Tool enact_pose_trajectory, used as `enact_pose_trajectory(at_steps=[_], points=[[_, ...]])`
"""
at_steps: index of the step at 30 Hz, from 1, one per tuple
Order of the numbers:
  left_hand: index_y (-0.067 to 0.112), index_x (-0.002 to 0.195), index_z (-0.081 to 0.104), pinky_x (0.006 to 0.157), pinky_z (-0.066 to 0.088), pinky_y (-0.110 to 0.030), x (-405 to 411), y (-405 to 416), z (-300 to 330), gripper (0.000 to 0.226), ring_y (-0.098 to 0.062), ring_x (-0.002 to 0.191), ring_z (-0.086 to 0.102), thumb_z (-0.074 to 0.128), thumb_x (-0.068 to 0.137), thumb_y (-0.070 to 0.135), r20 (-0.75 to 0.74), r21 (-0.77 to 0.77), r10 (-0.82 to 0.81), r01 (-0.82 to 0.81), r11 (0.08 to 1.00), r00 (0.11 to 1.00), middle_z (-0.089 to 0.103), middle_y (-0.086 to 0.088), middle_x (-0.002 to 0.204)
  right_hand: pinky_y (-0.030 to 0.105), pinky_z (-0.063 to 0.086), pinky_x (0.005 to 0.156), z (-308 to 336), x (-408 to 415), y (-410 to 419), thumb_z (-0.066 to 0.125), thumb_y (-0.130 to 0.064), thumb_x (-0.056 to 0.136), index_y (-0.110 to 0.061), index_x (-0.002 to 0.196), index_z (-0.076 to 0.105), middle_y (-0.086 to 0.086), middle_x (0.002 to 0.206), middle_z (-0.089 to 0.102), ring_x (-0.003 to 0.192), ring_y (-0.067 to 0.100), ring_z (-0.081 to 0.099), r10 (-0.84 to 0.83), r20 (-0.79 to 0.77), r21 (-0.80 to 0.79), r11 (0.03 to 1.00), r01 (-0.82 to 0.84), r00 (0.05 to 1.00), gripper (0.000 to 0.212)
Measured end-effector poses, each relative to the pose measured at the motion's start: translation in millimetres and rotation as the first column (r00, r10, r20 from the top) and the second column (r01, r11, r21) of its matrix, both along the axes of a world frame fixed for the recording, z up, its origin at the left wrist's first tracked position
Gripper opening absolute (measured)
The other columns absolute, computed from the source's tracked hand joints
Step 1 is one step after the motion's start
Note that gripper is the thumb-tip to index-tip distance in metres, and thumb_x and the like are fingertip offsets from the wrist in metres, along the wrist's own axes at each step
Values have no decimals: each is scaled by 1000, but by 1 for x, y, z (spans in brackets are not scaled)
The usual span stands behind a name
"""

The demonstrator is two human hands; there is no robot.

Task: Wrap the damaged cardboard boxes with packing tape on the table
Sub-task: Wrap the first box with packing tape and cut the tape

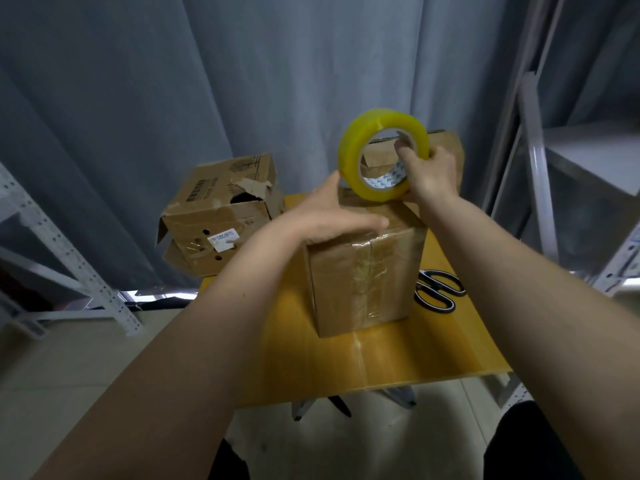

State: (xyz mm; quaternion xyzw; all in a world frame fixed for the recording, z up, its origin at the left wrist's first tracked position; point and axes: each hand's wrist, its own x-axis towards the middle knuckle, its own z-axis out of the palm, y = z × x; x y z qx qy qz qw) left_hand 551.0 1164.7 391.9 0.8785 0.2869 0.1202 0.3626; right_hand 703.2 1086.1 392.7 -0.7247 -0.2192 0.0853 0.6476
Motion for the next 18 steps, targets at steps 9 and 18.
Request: enact_pose_trajectory(at_steps=[9,18], points=[[16,146,32,107,40,-41,45,-8,-16,99,-28,132,45,70,70,68,-7,358,292,-271,894,956,49,-5,143,47,54,88,-1,1,4,56,-55,88,-27,94,64,1,95,66,96,23,64,70,-63,84,994,-64,996,29],[17,150,25,111,30,-40,44,-7,-23,105,-28,137,38,61,71,76,-32,454,303,-256,853,952,42,-4,149,30,59,59,-3,4,6,69,-62,73,-19,93,58,5,100,68,83,20,68,120,-307,174,982,-69,944,49]])
